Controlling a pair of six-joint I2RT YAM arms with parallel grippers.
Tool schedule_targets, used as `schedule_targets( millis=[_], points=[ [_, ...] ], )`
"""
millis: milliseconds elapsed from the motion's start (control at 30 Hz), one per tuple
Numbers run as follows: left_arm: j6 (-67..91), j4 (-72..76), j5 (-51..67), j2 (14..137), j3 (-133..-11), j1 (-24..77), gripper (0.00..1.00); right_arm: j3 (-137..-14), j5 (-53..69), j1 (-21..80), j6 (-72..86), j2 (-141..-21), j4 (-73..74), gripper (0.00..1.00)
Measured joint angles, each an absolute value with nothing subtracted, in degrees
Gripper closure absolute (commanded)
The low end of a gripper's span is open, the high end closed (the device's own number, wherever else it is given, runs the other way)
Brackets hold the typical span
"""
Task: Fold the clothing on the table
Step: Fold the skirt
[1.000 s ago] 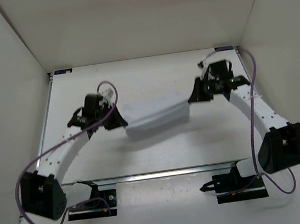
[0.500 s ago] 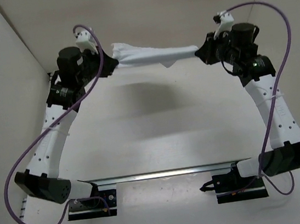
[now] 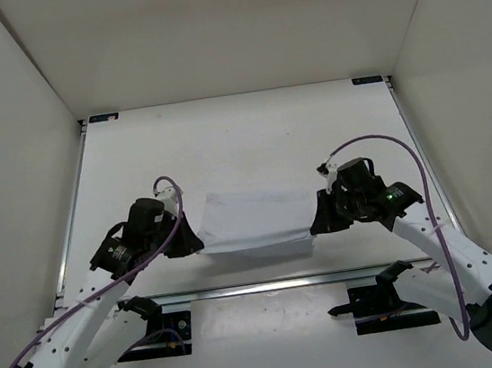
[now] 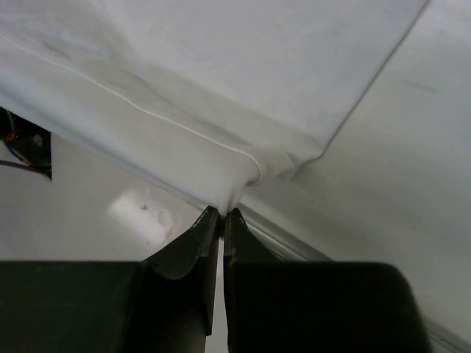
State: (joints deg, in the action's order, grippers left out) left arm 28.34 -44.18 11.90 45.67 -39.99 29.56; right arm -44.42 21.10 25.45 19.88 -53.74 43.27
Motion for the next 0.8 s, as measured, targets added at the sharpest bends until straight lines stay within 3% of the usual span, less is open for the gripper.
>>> schedule_targets(
  millis=[333, 767, 800],
  points=[
    [30.0, -44.1, 15.6, 56.0, -39.5, 25.9, 1.00, -42.7, 25.4, 21.6, 20.9, -64.3, 39.3, 1.00],
    [26.8, -35.7, 14.5, 83.9, -57.9, 20.4, 1.00, -51.3, 27.1, 13.8, 16.1, -76.1, 30.5, 1.00],
    [27.0, -35.0, 14.6, 85.0, -58.0, 19.9, 0.93, -51.8, 27.4, 13.6, 15.9, -77.3, 29.5, 0.96]
  ],
)
